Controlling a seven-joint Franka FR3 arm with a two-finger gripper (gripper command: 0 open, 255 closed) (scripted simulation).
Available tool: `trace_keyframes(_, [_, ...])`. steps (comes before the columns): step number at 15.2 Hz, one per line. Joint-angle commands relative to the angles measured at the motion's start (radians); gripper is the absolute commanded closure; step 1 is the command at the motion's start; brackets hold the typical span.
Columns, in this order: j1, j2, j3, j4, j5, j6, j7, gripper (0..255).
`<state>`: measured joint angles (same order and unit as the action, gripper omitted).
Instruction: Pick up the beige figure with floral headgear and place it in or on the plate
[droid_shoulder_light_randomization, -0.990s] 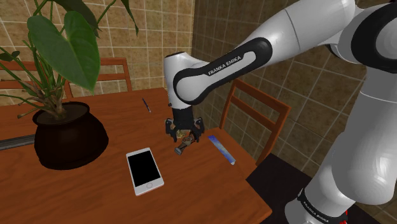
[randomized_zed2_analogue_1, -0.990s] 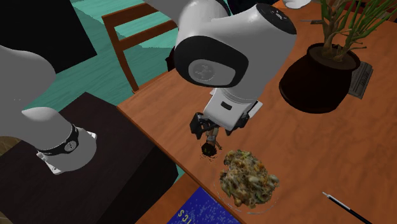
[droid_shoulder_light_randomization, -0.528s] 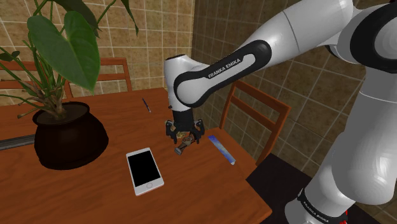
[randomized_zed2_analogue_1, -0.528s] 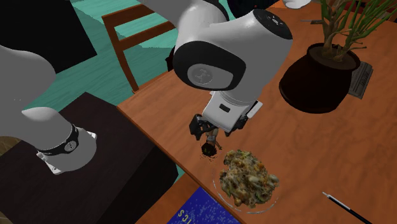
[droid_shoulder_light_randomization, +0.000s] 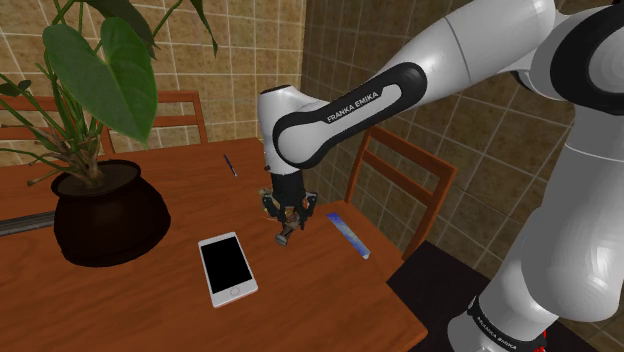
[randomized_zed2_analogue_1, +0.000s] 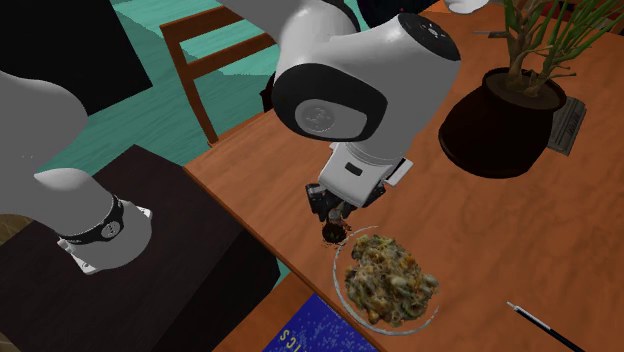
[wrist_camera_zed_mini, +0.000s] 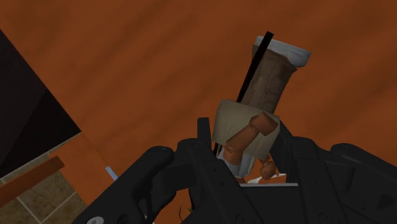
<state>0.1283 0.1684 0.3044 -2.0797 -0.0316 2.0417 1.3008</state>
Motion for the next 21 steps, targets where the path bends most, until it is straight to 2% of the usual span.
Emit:
trace_keyframes(1, [-0.001,0.001,-0.001,-0.001,-0.001,0.000,0.000,255])
trace_keyframes(3, [0.000,0.000,0.000,-0.002,0.000,0.000,0.000,255])
trace_keyframes(21, [-0.007,-0.104,0.003,0.125,0.033,-0.226,-0.021,255])
